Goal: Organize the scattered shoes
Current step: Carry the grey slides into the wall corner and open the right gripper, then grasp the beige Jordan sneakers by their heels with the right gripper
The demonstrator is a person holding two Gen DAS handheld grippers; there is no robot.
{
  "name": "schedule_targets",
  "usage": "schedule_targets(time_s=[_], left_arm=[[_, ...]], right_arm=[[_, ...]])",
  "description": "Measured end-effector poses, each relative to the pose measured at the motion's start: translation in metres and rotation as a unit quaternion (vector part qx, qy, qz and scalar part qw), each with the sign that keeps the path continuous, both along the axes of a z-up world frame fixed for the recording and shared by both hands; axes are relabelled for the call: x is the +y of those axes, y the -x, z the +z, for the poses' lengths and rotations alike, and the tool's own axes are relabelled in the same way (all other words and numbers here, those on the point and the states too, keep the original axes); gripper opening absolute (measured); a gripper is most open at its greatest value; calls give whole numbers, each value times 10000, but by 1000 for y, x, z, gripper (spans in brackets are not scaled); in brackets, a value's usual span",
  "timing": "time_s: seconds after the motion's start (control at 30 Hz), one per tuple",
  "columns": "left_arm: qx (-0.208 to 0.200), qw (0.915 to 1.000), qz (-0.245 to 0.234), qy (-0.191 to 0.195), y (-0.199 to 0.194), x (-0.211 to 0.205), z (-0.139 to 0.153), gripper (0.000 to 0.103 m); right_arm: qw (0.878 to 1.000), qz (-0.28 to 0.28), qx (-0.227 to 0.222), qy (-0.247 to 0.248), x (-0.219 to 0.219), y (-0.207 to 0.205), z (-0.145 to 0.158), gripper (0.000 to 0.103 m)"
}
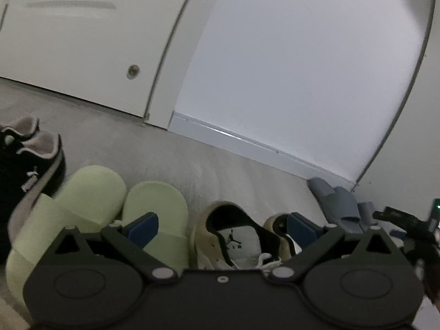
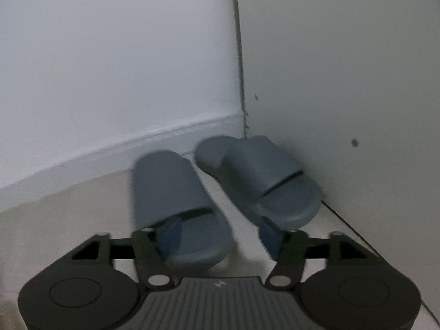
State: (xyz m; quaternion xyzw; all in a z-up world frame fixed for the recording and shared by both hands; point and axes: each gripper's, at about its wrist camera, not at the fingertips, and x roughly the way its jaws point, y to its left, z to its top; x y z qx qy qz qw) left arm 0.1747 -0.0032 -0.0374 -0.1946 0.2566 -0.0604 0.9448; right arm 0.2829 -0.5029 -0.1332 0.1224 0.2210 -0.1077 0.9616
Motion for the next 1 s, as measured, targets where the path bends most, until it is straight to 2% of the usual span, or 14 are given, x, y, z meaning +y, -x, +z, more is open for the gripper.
schedule_targets(time_s=[0.07,0.1,0.17,0.27,0.37,0.43,0.5,0.57,0.63,0.67,0.77,0.87,0.9,1.0], left_arm=[[131,9996,123,-209,3,2,6,102],[197,9991,184,-336,4,3,9,102],[409,9977,248,-484,1,9,18,102],[648,9943,101,-835,-8,15,33,102],[412,9902,109,-1331,-12,19,38,102],[232,9884,266,-1478,-13,27,30,102],[285,9894,346,-1379,-12,37,20,102],[463,9933,363,-996,-10,51,10,102],[429,9963,392,-634,-7,63,11,102],[336,9975,427,-455,-4,68,13,102],[225,9984,498,-142,-3,78,14,102],[266,9982,534,-49,-5,81,13,102],[262,9982,537,-16,-6,81,13,102],[237,9982,539,141,-10,85,11,102]], right_arm=[[9997,125,-94,-173,16,19,10,95],[9988,399,-146,-232,46,43,18,95],[9979,622,-123,-155,69,59,21,100],[9925,1202,-118,201,134,98,30,102],[9855,1647,-230,340,168,109,43,102],[9845,1709,-216,329,187,106,52,102],[9832,1817,-18,182,203,93,58,101],[9773,2078,410,-13,219,72,58,95],[9689,2319,858,-33,246,54,55,87],[9625,2456,1141,184,262,43,52,87],[9578,2365,1483,685,283,27,46,87],[9510,2348,1844,800,296,3,36,87],[9449,2395,2143,624,300,-13,31,87],[9405,2325,2444,417,304,-29,20,88]])
